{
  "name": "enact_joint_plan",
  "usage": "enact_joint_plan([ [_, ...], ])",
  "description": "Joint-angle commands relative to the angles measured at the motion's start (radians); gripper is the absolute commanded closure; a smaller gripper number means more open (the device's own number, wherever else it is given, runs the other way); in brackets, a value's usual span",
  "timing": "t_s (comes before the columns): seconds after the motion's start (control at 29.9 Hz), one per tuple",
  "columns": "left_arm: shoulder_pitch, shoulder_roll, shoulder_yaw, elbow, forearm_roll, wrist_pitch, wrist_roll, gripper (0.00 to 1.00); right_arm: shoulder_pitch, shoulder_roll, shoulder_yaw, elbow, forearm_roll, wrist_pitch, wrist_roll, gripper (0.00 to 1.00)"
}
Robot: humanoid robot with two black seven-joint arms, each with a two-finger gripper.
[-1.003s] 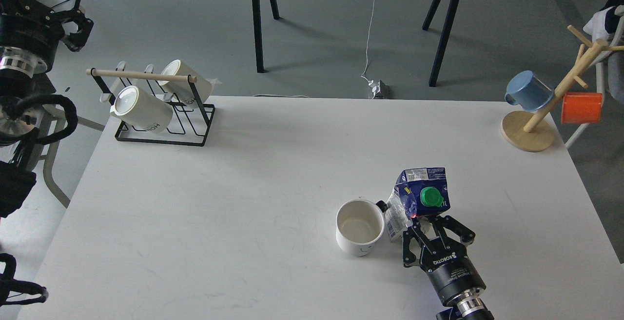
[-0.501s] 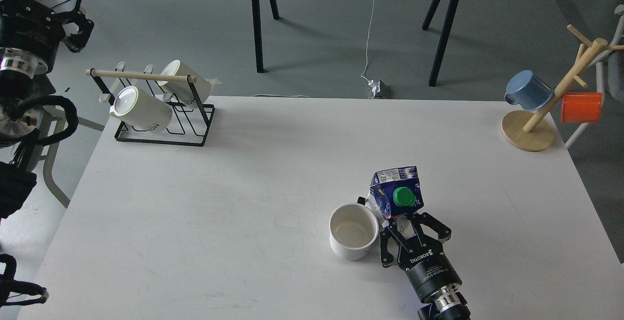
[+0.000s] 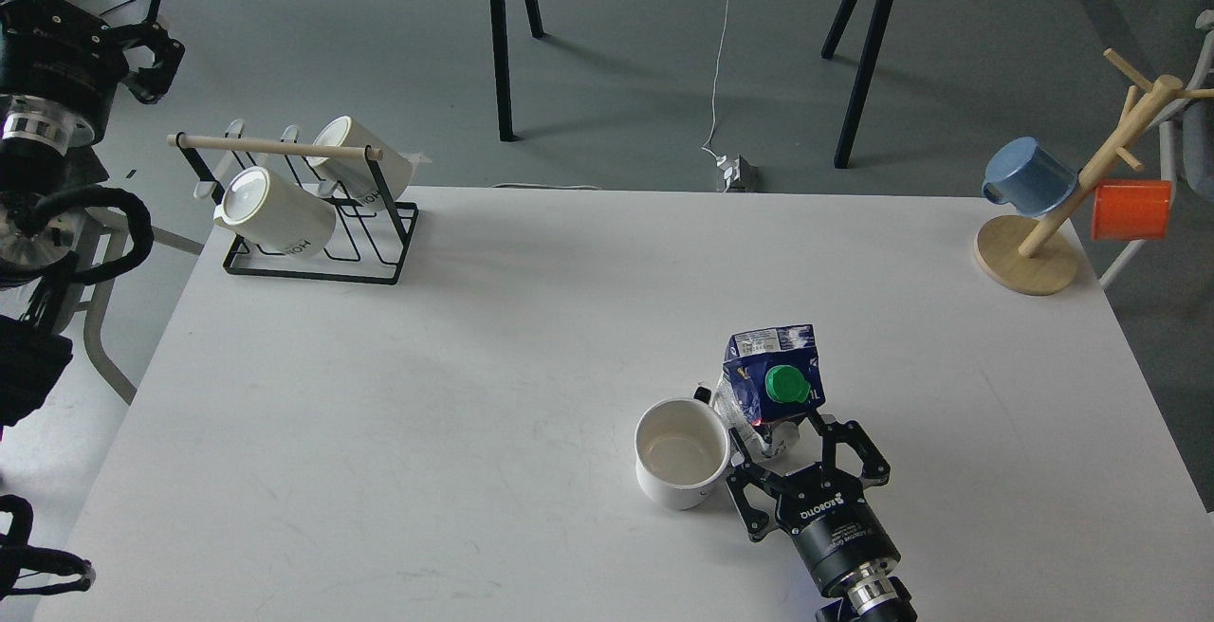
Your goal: Place cup and milk with both arms
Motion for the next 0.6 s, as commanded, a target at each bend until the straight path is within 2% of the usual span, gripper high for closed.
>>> enact_joint_plan([
  [0.0, -0.001, 0.0, 0.0, 0.0, 0.0, 0.003, 0.0, 0.0, -0.008, 0.0, 0.0, 0.0, 0.0, 0.0, 0.0, 0.06],
  [0.33, 0.005, -0.006, 0.0, 0.0, 0.0, 0.0, 0.0, 0.0, -0.046, 0.0, 0.0, 0.014, 0.003, 0.0, -0.001, 0.04],
  [0.57, 0.006, -0.005, -0.002, 0.0, -0.001, -0.002, 0.0, 0.0, -0.138, -0.023, 0.003, 0.086, 0.002, 0.0, -0.001, 0.04],
])
